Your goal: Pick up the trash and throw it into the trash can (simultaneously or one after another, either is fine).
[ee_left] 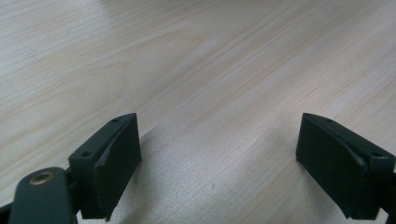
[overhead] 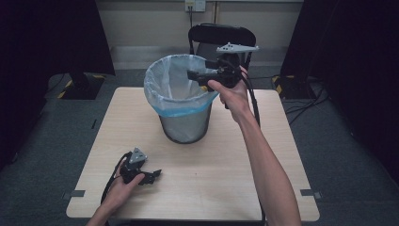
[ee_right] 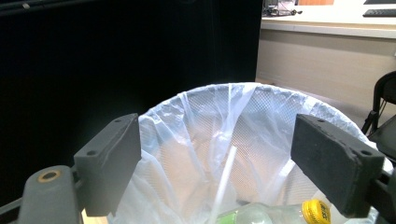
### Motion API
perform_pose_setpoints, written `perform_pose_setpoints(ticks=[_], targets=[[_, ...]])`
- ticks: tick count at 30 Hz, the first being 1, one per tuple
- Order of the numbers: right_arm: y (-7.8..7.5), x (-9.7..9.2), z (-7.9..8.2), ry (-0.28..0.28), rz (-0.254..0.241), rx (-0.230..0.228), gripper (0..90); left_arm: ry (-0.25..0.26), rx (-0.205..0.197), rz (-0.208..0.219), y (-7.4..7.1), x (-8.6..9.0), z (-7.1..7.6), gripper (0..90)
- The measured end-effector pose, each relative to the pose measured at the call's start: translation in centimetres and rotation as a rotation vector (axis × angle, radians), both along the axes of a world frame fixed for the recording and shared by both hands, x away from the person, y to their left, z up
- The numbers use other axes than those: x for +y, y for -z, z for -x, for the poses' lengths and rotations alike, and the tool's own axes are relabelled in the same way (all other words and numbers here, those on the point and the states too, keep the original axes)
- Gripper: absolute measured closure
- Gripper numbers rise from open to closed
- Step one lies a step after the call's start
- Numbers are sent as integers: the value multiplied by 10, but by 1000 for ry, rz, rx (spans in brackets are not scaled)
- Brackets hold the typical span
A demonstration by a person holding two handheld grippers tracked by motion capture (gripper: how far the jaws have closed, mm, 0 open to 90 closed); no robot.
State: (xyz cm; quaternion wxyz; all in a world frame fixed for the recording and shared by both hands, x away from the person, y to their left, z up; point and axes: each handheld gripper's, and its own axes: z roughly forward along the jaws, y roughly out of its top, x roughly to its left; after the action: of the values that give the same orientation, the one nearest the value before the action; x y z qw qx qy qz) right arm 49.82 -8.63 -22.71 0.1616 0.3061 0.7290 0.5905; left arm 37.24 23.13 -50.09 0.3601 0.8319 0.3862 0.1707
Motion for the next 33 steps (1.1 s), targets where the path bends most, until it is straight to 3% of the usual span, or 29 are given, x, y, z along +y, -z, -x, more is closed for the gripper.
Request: perform_pose_setpoints(ticks=[33], targets=[[18, -45, 32, 69, 10, -7, 155, 2, -1, -4, 0, 0, 0, 135]])
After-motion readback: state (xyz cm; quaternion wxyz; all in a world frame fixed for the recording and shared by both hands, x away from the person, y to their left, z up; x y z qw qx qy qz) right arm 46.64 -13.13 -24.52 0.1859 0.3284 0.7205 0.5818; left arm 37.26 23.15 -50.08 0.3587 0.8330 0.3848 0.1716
